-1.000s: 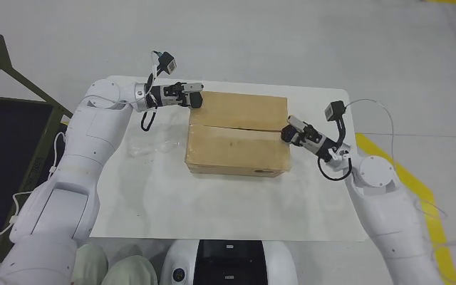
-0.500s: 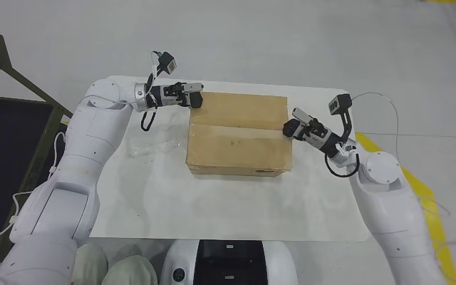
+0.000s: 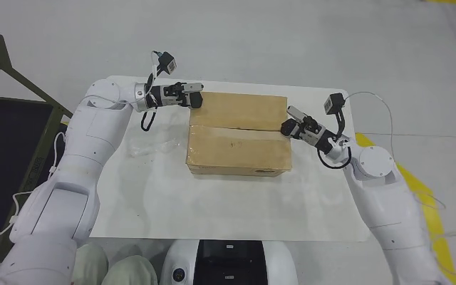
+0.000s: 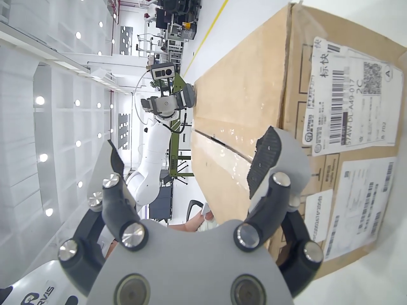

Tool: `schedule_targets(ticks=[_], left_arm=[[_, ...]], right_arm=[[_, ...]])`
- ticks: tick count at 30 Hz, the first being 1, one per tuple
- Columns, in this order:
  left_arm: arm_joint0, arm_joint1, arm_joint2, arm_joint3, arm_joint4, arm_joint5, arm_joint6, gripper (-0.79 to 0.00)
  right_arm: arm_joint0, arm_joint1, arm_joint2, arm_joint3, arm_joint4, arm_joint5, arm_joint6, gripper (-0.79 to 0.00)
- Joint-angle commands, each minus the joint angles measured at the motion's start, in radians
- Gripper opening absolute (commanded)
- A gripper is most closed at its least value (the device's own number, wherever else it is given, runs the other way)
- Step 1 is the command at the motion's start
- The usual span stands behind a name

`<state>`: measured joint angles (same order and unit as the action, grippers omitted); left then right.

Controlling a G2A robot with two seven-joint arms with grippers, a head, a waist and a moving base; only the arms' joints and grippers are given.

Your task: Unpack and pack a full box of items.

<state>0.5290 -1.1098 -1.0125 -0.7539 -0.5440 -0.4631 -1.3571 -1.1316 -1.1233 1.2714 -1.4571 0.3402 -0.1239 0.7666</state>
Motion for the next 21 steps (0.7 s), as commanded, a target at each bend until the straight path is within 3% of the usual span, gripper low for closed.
schedule_targets(ticks=[1,21], left_arm=[[0.000,0.000,0.000,0.000,0.000,0.000,0.000,0.000],[0.000,0.000,0.000,0.000,0.000,0.000,0.000,0.000]], right_arm=[[-0.002,0.001,0.005,-0.004,0.000,0.004,0.003,0.000],[-0.006,0.003,0.014,-0.015,-0.005,0.018,0.005,0.000]])
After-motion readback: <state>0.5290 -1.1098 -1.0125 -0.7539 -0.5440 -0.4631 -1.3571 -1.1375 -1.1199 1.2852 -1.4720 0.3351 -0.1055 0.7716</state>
